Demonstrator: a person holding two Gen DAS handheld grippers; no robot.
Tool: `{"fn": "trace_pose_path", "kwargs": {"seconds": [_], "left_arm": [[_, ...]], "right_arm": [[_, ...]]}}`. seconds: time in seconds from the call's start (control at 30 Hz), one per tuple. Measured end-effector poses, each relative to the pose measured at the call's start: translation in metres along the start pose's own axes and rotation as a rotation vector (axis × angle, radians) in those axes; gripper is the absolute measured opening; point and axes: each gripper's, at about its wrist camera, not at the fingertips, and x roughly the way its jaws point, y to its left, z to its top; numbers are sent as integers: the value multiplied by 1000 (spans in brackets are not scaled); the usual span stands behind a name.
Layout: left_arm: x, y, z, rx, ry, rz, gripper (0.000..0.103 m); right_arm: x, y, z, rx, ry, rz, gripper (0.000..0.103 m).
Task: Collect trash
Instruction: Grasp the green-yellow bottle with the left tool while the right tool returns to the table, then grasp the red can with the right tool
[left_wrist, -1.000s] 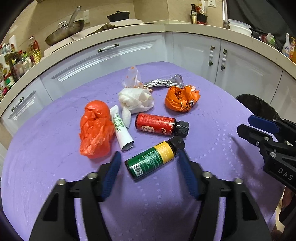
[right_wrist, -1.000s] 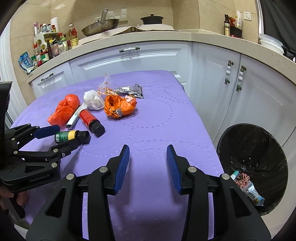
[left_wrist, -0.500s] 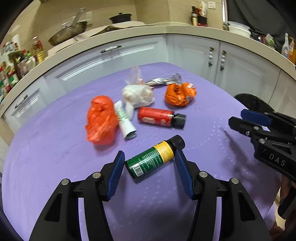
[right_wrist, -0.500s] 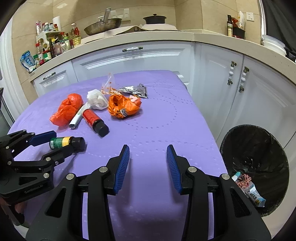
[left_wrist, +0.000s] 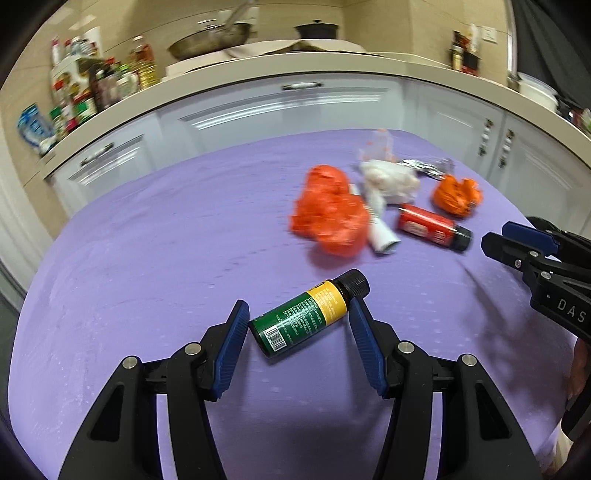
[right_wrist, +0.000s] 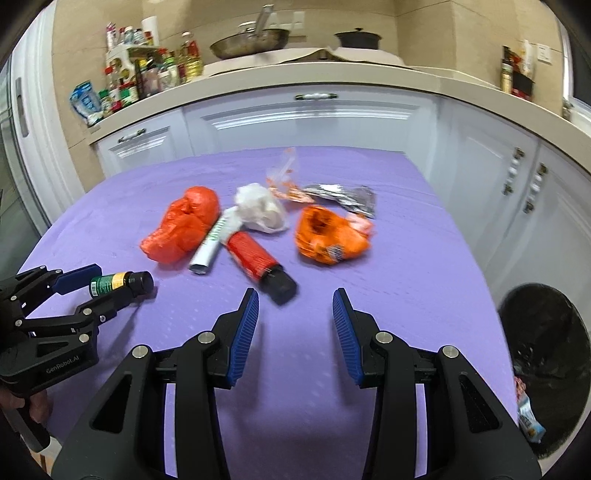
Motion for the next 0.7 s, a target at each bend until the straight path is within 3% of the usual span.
{"fn": "trace_pose_path", "kwargs": {"seconds": [0.1,0.43,0.53,0.7], "left_arm": [[0,13,1,-24,-4,16,56],[3,37,2,-77,-5,36,56],[4,42,1,-93,0,42,56],[4,46,1,-112,-4,49,56]], "right_arm": [[8,6,7,-2,24,30,41],[38,20,23,-65,110,16,41],[45,22,19,-82,147,21,23],[42,25,15,-100,145,21,22]]}}
